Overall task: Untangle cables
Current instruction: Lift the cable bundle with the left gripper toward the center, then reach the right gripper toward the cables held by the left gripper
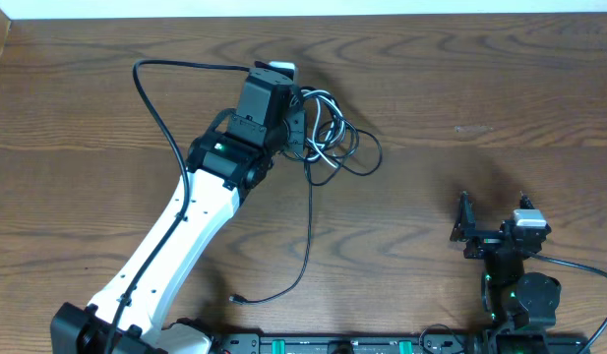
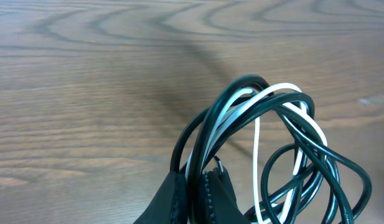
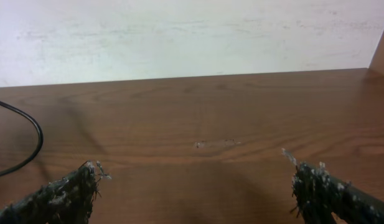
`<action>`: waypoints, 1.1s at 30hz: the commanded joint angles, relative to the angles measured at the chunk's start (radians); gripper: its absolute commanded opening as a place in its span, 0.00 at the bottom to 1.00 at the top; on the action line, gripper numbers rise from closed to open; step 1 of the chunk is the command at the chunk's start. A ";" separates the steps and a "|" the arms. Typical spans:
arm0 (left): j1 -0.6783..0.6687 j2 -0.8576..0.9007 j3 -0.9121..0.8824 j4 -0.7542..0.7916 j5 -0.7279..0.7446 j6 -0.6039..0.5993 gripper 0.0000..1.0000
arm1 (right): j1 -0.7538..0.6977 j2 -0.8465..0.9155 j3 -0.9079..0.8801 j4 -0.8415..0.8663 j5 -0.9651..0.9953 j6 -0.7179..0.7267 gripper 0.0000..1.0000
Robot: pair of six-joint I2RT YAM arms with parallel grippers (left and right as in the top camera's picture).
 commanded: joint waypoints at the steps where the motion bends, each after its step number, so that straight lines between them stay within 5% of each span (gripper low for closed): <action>1: 0.002 -0.026 0.008 0.014 0.193 0.075 0.07 | 0.005 -0.003 -0.001 -0.004 0.005 0.009 0.99; 7: 0.002 -0.026 0.008 0.028 0.467 0.209 0.08 | 0.005 -0.003 -0.001 -0.004 0.000 0.010 0.99; 11: 0.001 -0.026 0.008 0.029 0.502 0.209 0.07 | 0.005 -0.003 -0.001 -0.005 -0.046 0.042 0.99; 16: 0.002 -0.026 0.008 0.028 0.580 0.239 0.07 | 0.005 -0.003 -0.001 0.074 -0.175 0.336 0.99; 23: 0.002 -0.026 0.008 0.022 0.580 0.239 0.07 | 0.005 0.005 0.063 0.161 -0.423 0.340 0.99; 27: 0.001 -0.026 0.007 -0.001 0.580 0.244 0.07 | 0.002 0.089 0.190 0.069 -0.488 0.312 0.99; 33: 0.001 -0.026 0.007 -0.052 0.580 0.253 0.08 | 0.002 0.455 0.433 0.021 -0.776 0.240 0.99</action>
